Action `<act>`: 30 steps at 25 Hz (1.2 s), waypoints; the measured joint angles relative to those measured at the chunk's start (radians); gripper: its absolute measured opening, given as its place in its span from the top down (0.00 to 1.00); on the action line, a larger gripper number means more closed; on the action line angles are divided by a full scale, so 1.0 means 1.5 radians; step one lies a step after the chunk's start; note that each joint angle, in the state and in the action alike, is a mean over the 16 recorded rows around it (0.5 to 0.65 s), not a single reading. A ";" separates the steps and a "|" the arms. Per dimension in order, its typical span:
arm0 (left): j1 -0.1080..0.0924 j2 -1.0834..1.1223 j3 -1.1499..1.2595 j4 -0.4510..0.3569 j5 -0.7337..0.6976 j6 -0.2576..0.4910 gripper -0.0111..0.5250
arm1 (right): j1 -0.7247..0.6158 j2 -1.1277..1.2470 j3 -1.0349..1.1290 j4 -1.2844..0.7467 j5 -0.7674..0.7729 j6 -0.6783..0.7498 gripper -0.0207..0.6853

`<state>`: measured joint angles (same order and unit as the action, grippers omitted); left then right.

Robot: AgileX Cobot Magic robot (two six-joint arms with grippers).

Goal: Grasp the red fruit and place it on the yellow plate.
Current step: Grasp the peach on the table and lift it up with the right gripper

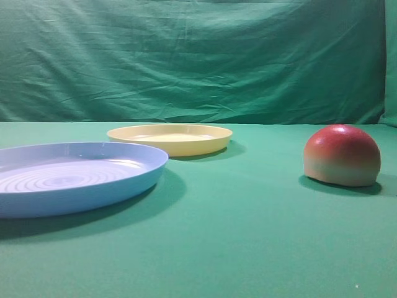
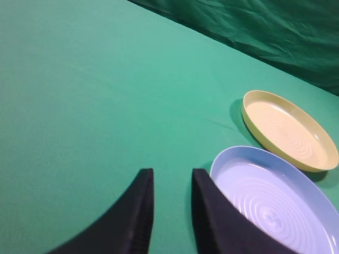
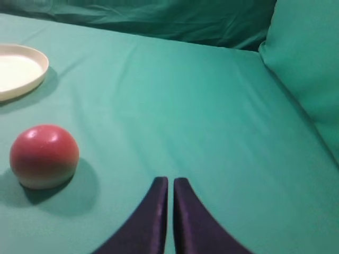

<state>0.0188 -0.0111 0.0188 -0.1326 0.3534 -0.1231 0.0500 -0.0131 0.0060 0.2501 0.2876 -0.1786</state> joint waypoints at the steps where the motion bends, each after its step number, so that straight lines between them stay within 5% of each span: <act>1: 0.000 0.000 0.000 0.000 0.000 0.000 0.69 | 0.000 0.000 -0.007 0.017 0.000 -0.002 0.97; 14: 0.000 0.000 0.000 0.000 0.000 0.000 0.69 | 0.000 0.117 -0.186 0.197 0.215 -0.147 0.97; 30: 0.000 0.000 0.000 0.000 0.000 0.000 0.69 | 0.000 0.483 -0.298 0.203 0.408 -0.211 0.97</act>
<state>0.0188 -0.0111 0.0188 -0.1326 0.3534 -0.1231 0.0500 0.7109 -0.4407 0.5545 0.8998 -0.4947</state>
